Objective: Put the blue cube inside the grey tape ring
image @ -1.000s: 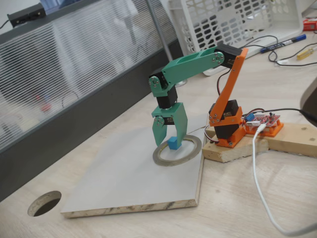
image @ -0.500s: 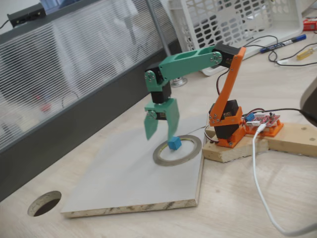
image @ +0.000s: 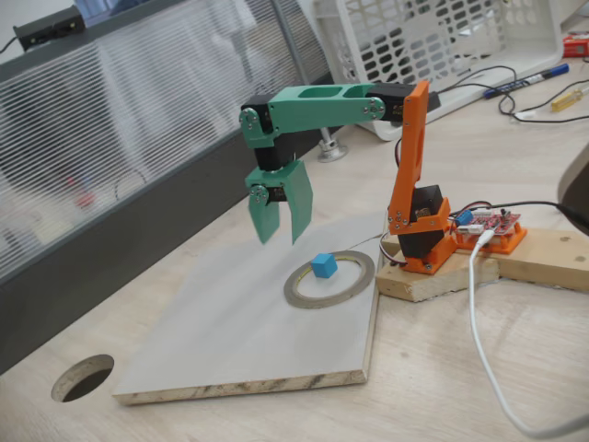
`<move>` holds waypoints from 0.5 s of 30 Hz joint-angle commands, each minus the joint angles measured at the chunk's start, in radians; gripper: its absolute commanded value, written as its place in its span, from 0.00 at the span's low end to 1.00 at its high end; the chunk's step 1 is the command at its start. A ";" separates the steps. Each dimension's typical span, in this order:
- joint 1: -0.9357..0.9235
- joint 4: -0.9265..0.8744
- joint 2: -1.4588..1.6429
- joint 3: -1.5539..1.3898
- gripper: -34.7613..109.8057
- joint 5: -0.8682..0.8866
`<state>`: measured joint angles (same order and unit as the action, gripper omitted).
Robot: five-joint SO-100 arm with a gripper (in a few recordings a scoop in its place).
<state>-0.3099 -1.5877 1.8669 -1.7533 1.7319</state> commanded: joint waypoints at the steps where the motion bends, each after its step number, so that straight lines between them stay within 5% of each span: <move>1: -0.006 -0.021 0.014 0.038 0.27 0.003; 3: -0.006 -0.021 0.017 0.038 0.20 0.003; 15: -0.117 -0.037 0.032 0.025 0.26 0.003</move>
<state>-0.3605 -1.6091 1.8669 -1.7518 1.7319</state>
